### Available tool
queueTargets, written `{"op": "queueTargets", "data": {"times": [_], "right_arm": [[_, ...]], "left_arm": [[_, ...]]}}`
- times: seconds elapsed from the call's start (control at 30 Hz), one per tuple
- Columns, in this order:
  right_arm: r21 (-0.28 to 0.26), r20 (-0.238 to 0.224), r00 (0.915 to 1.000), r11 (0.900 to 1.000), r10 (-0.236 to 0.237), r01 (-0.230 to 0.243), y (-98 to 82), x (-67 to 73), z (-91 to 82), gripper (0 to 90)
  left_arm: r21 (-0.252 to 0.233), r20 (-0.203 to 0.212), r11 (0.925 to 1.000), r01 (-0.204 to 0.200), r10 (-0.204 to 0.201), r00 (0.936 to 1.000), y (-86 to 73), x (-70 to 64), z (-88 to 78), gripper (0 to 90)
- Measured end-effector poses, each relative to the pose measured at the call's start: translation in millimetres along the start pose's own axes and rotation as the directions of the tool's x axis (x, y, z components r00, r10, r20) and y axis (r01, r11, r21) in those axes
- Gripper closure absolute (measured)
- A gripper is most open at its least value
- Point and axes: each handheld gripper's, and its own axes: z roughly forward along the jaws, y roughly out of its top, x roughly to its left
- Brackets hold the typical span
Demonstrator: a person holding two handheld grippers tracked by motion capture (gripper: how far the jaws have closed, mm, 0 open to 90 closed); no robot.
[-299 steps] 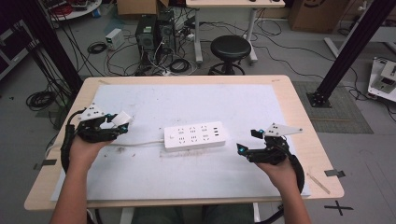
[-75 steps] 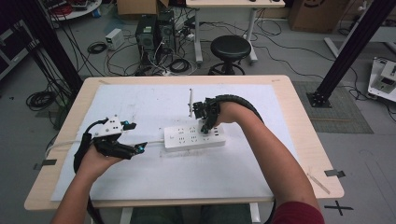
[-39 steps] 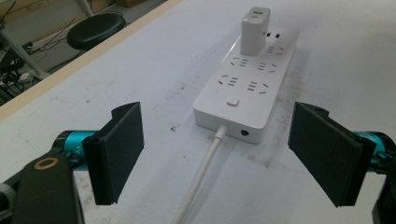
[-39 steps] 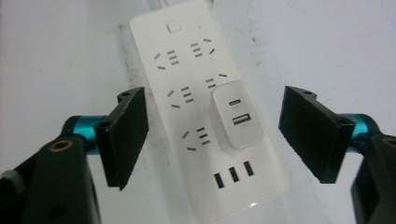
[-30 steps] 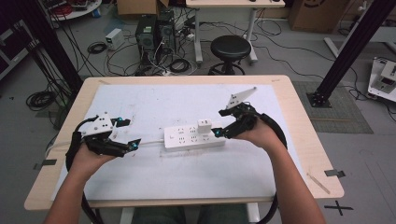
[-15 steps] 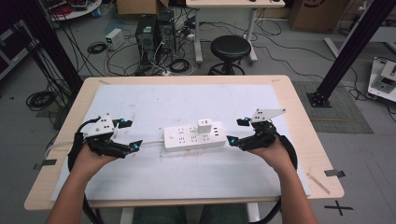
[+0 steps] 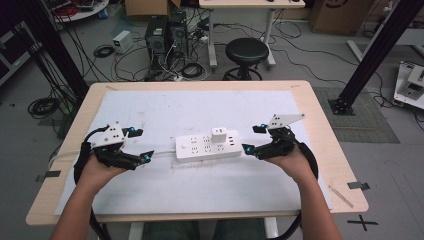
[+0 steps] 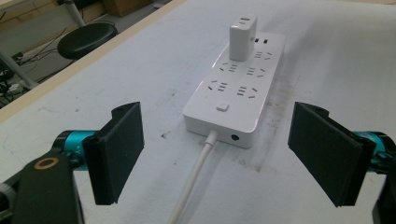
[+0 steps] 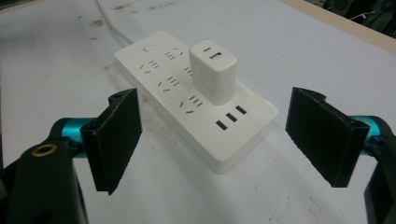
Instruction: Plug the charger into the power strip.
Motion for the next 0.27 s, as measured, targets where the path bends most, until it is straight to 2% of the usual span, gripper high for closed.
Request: {"op": "queueTargets", "data": {"times": [0.27], "right_arm": [[0.005, 0.001, 1.0, 1.0, 0.002, -0.002, 1.7, -1.7, -0.5, 18.9]], "left_arm": [[0.003, -0.002, 1.0, 0.002, -0.002, 1.0, -0.2, 1.2, 1.1, 18.4]]}}
